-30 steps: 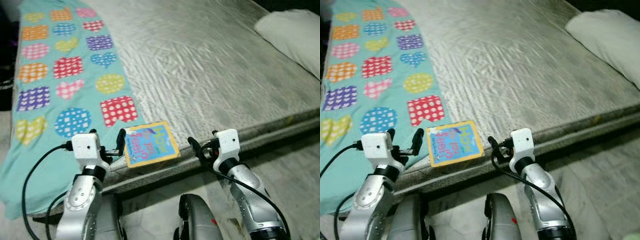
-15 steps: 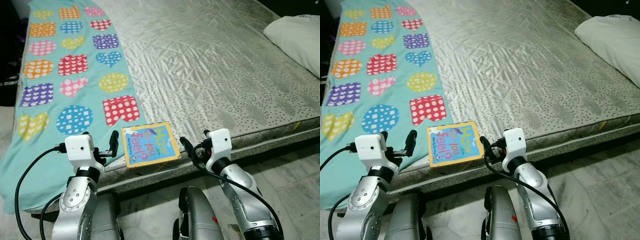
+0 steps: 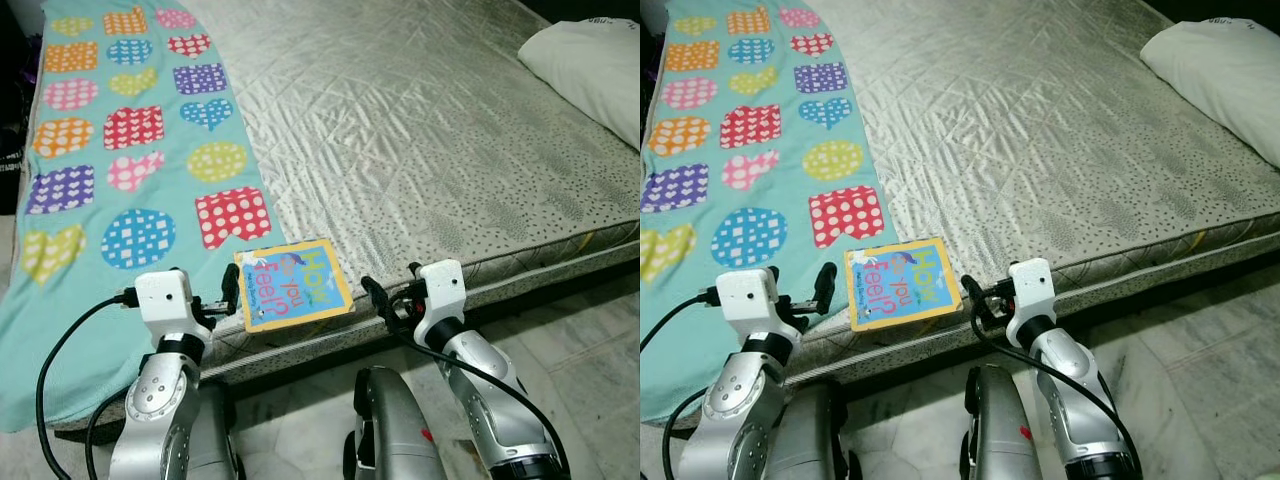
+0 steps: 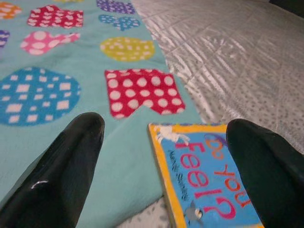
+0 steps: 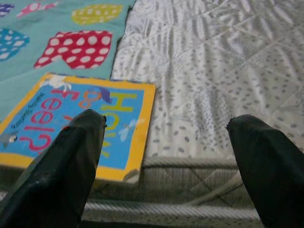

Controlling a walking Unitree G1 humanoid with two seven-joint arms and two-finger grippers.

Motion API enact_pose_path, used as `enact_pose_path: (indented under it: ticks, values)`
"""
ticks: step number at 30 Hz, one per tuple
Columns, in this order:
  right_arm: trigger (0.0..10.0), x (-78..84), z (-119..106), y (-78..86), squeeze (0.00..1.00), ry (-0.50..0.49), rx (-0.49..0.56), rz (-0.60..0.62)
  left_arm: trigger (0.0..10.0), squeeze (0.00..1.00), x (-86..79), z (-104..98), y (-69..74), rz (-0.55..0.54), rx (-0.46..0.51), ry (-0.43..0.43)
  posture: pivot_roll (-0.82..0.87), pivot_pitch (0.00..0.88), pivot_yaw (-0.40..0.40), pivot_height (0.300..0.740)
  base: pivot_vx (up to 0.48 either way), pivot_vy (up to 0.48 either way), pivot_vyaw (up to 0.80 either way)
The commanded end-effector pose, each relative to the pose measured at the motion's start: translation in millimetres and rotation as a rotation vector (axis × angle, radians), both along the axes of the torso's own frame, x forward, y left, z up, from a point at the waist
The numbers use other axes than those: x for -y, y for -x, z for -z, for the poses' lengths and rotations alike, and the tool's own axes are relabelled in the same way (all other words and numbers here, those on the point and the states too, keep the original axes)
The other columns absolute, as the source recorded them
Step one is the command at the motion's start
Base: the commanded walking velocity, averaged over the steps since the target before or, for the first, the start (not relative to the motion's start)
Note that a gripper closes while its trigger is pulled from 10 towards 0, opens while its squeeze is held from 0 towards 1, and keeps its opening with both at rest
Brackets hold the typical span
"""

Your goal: Clean up the room

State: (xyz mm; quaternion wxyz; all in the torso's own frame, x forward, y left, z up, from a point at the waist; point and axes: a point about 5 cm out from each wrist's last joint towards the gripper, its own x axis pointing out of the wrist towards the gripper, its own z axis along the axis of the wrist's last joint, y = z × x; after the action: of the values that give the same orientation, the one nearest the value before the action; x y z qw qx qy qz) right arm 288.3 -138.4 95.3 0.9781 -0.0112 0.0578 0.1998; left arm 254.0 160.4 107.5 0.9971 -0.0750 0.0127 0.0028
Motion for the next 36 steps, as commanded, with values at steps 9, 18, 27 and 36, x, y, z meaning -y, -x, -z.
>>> enact_pose_path:
  ticks: [9,18,27,36]
  values:
    - [10.0,5.6,-4,0.7,0.00,0.048,0.028,-0.013,10.0,0.00,-13.2,10,-0.5,-0.163,-0.072,0.057,-0.08,0.213,-0.032,0.528,0.000,0.000,0.00]
    - [10.0,26.8,-8,-0.6,0.00,0.114,0.045,0.029,10.0,0.00,-25.8,19,2.0,-0.196,-0.135,0.183,-0.08,0.245,-0.040,0.528,0.000,0.000,0.00]
    - [10.0,68.7,-18,16.3,0.00,0.168,0.052,0.151,10.0,0.00,-28.1,29,-16.4,-0.087,-0.177,0.264,-0.13,0.296,-0.057,0.528,0.000,0.000,0.00]
    - [10.0,88.4,-15,47.6,0.00,0.196,-0.011,0.167,10.0,0.00,-13.6,28,-34.4,0.021,-0.185,0.302,-0.17,0.340,-0.067,0.528,0.000,0.000,0.00]
